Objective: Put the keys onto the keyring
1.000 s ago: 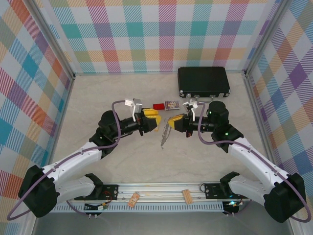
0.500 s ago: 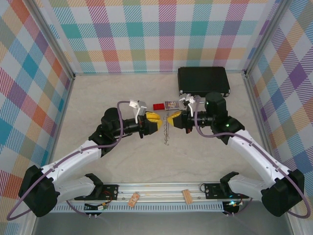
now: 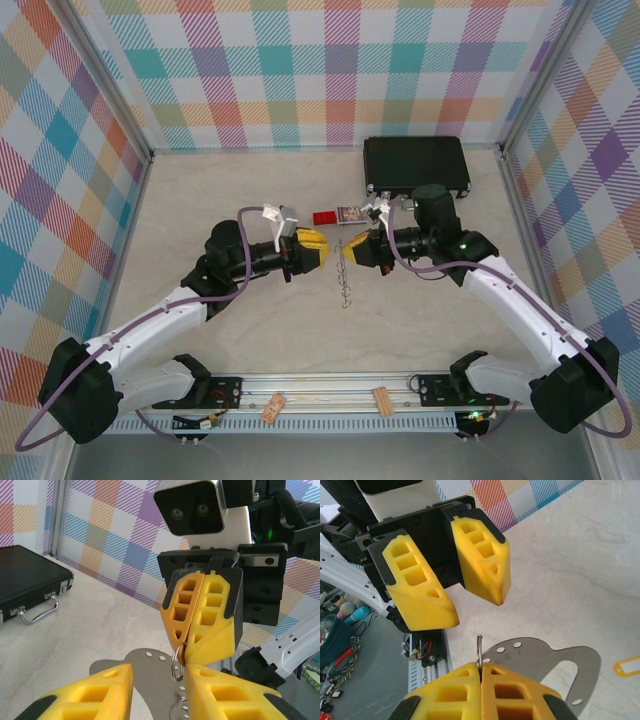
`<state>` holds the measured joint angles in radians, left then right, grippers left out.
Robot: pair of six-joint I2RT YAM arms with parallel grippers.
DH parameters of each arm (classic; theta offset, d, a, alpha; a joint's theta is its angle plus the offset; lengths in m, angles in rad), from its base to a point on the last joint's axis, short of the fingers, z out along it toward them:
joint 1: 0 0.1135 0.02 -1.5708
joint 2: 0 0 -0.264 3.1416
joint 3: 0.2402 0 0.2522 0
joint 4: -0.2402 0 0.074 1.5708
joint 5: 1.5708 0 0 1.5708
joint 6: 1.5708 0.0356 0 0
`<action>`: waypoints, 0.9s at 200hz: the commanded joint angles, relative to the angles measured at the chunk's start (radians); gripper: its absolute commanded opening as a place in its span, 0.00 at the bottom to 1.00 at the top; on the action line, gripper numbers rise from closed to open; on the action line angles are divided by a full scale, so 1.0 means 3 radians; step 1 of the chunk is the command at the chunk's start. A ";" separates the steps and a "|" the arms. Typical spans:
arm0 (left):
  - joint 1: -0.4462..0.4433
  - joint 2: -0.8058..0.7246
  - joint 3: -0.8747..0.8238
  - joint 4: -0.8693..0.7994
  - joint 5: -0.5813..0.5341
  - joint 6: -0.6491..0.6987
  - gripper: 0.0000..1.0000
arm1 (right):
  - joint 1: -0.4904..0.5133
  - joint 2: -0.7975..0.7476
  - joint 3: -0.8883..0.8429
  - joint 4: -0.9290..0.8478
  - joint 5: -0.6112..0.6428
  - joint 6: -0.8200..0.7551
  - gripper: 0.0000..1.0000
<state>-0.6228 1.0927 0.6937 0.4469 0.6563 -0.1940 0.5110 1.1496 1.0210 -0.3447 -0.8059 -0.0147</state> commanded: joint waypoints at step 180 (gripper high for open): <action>0.0041 0.0186 -0.0080 0.0935 0.0292 -0.0575 0.31 | -0.0001 -0.0321 -0.0487 0.1199 -0.0102 0.0534 0.00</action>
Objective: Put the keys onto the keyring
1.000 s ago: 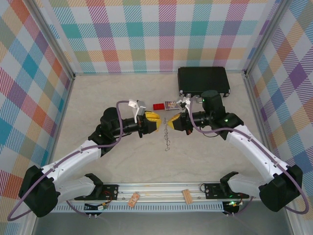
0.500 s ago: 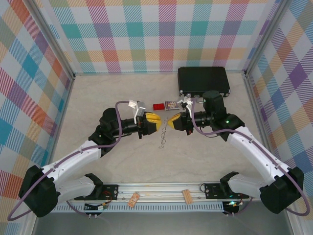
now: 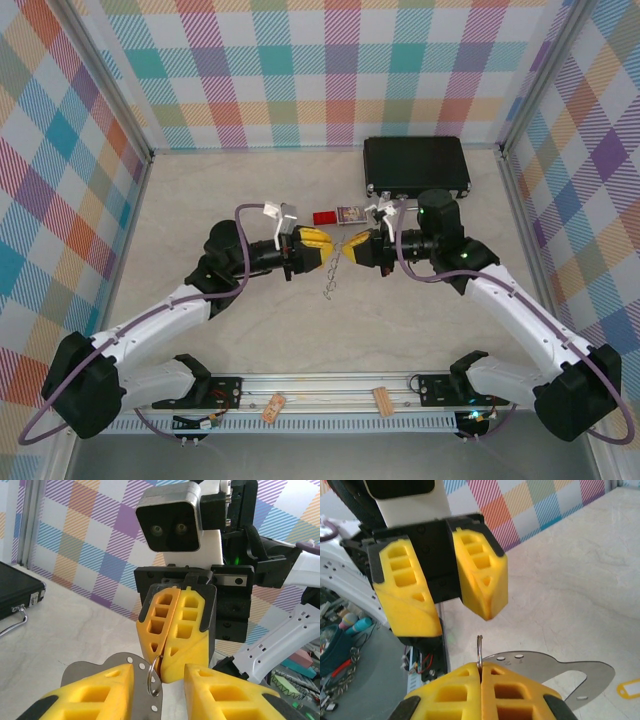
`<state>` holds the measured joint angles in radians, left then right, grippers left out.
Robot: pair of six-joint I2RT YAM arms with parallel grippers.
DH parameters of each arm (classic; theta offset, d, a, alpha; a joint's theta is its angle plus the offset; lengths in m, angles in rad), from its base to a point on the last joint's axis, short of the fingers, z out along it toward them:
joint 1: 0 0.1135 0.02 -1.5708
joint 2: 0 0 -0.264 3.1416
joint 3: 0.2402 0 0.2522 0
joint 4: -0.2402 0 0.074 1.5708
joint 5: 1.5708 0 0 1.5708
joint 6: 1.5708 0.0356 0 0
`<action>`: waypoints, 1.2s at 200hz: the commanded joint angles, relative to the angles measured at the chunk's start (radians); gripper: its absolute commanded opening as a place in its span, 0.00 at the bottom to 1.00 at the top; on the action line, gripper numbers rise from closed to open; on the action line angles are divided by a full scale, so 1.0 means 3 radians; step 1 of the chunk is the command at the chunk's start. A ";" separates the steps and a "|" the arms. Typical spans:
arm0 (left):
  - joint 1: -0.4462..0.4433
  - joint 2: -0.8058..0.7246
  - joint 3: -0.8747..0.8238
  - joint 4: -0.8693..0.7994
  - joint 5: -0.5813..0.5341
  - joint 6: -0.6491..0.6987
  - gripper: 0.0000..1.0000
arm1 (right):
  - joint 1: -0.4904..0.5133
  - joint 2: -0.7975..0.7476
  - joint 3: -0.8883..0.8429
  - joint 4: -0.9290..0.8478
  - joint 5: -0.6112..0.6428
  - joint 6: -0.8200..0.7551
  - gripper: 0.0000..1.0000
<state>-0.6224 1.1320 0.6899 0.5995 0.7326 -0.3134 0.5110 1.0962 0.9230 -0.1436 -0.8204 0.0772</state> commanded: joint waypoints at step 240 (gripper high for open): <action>-0.0027 0.0555 -0.0078 0.1691 0.0089 -0.0947 0.25 | -0.0001 -0.0238 -0.0764 0.2271 0.0137 0.1326 0.00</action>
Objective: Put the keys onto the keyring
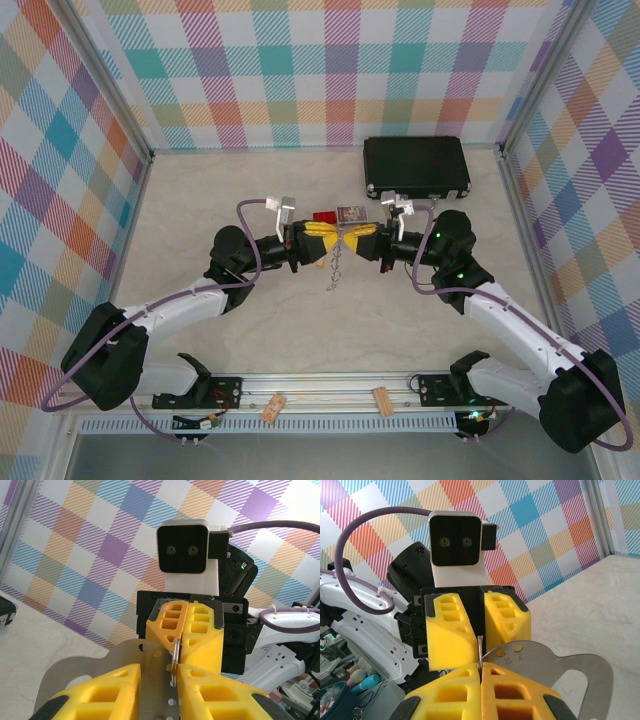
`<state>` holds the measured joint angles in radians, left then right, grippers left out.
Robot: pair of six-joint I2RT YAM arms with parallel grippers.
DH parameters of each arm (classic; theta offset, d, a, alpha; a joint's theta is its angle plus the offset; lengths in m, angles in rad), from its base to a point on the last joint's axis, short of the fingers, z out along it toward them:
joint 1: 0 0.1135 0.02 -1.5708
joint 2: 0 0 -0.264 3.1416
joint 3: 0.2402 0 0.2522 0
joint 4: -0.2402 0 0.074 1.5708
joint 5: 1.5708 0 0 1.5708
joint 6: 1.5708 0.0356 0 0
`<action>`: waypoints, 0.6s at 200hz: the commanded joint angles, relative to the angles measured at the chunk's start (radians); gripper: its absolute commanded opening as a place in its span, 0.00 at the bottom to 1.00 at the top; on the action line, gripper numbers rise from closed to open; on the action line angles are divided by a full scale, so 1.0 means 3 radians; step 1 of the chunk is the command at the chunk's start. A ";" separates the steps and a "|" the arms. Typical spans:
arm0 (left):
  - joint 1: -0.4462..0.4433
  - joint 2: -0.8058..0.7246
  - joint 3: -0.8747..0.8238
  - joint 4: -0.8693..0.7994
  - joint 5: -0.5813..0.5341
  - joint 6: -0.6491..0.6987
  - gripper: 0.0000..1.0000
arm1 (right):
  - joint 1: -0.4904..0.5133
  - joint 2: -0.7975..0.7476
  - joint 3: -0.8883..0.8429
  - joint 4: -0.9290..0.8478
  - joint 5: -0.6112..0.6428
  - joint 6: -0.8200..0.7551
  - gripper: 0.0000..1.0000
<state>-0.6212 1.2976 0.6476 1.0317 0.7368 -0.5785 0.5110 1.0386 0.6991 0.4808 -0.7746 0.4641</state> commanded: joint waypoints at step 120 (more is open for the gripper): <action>-0.0082 0.0062 0.0147 0.0273 0.0127 -0.0096 0.20 | -0.0001 0.0013 -0.0004 0.0184 -0.0130 0.0067 0.00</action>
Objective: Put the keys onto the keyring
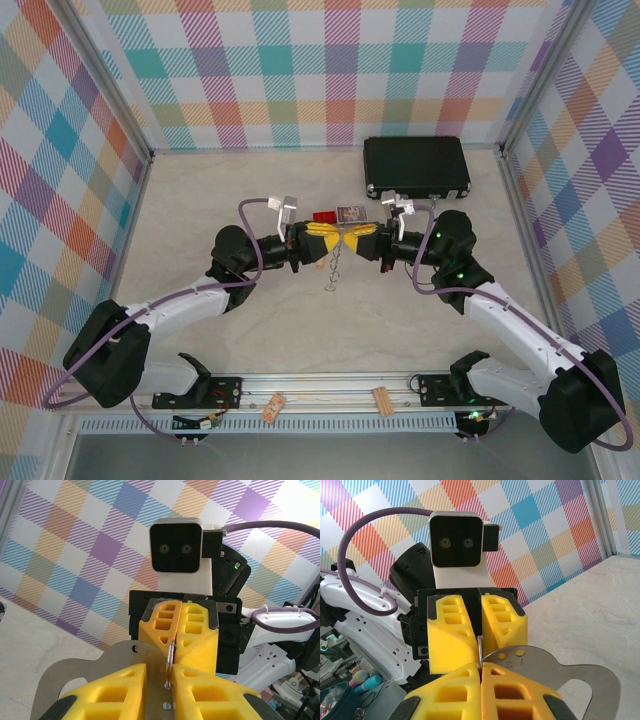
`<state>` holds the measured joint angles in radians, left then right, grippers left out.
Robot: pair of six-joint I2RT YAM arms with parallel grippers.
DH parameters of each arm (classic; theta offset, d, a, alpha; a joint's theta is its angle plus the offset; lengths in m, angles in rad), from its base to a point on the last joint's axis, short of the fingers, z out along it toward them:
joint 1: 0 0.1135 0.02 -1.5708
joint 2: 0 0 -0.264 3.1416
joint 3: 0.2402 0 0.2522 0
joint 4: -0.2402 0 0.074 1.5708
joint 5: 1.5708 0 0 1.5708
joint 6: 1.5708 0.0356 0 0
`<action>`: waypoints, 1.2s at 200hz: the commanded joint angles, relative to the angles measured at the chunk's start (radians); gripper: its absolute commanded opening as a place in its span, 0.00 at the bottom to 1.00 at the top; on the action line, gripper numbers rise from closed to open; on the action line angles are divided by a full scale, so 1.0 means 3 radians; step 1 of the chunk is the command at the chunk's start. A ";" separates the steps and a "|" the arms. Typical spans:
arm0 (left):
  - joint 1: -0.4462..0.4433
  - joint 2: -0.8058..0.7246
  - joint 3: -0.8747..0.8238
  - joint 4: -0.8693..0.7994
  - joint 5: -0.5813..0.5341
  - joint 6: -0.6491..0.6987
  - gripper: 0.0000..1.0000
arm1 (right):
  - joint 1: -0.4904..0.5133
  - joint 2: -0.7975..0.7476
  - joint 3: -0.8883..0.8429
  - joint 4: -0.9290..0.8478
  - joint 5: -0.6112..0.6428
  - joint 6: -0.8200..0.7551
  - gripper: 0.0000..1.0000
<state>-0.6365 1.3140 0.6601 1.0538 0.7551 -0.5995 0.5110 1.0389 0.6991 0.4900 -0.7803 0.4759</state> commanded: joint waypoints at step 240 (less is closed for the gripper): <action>-0.0115 -0.0559 -0.0037 -0.1112 -0.0750 0.1405 0.00 | -0.0004 -0.0918 -0.0296 -0.1205 0.1440 -0.0589 0.98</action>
<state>-0.6491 1.1927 0.6666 0.7666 0.6506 -0.3111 0.5098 0.8066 0.6498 0.1856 -0.4919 0.3305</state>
